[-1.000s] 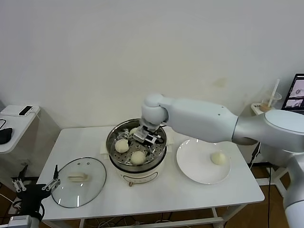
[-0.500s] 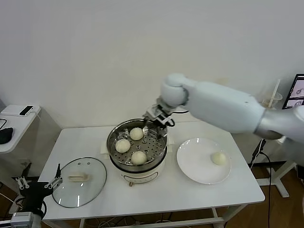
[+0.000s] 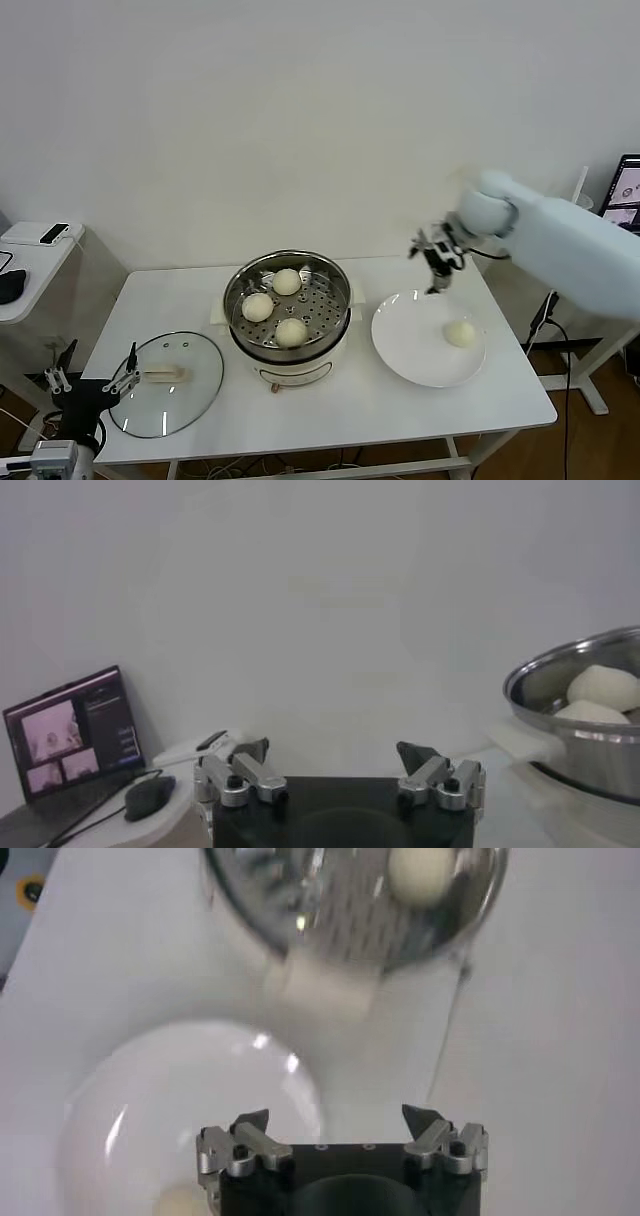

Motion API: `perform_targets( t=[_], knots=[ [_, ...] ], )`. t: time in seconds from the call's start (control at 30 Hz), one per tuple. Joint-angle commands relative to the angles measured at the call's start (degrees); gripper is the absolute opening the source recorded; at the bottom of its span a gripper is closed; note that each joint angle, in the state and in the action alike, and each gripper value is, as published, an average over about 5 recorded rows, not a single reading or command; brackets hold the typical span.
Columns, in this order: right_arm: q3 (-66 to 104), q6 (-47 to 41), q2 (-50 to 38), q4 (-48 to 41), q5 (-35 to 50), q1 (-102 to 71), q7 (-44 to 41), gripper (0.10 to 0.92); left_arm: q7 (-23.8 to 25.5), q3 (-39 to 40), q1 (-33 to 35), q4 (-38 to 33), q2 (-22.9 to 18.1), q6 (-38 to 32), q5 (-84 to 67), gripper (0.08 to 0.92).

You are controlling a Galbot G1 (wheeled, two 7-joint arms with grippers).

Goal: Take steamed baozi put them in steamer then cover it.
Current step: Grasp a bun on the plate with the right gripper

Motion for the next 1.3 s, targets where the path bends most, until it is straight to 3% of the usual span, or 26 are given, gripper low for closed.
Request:
perform_targets(
  t=[0.03, 0.93, 1.3],
  knots=[
    [12.6, -0.1, -9.1, -1.0, -7.8, -16.7, -0.3, 0.823, 0.0, 0.3, 0.0, 0.0, 0.2, 0.1, 0.0, 0.823],
    [19.3, 1.2, 6.4, -18.1, -14.8, -23.9, 3.3, 0.823, 0.0, 0.7, 0.8, -0.4, -0.8, 0.2, 1.6, 0.823],
    [20.1, 1.4, 8.6, -22.1, -17.0, -23.7, 3.9, 0.822, 0.0, 1.0, 0.3, 0.0, -0.9, 0.3, 1.7, 0.823]
  ],
)
